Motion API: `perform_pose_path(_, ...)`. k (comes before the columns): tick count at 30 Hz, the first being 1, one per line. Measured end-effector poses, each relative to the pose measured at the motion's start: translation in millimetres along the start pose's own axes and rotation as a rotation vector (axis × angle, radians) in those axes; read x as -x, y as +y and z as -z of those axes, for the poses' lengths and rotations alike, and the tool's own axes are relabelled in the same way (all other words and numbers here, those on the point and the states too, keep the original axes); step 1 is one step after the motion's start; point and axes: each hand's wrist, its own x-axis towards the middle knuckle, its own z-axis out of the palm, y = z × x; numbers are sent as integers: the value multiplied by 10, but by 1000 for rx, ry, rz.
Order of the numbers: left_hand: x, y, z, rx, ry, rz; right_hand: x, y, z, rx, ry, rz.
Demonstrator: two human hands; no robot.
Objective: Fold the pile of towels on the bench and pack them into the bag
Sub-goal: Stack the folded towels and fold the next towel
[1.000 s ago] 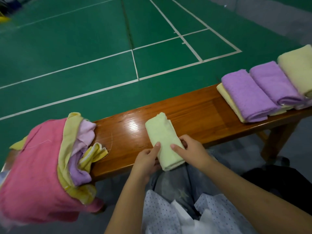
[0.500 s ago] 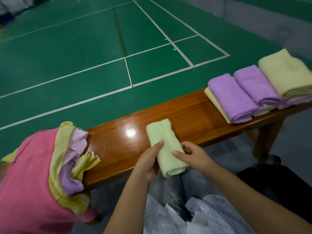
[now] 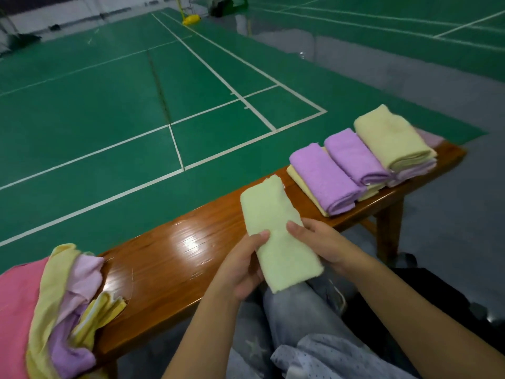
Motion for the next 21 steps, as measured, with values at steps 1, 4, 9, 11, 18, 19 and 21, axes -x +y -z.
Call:
perform_pose_path(1, -28, 12, -58, -25, -16, 1, 3, -52, 58, -11, 15, 11)
perform_pose_path(4, -152, 25, -214, -48, -108, -12, -19, -206, 241, 66, 110, 71)
perform_pose_path(9, -430, 209, -575, 33, -137, -51, -172, -629, 633, 278, 207, 166)
perform_pose_path(11, -541, 348, -736, 49, -128, -79, -261, -863, 810, 291, 231, 206)
perform_pose_path(18, -729, 506, -917, -2, 4, -80, -783, -960, 1424, 641, 340, -35)
perform_pose_path(19, -705, 441, -872, -15, 21, -62, -832, -879, 1456, 773, 350, -79)
perform_pose_path(21, -636, 330, -764, -43, 50, -31, -871, -791, 1469, 912, 432, -72)
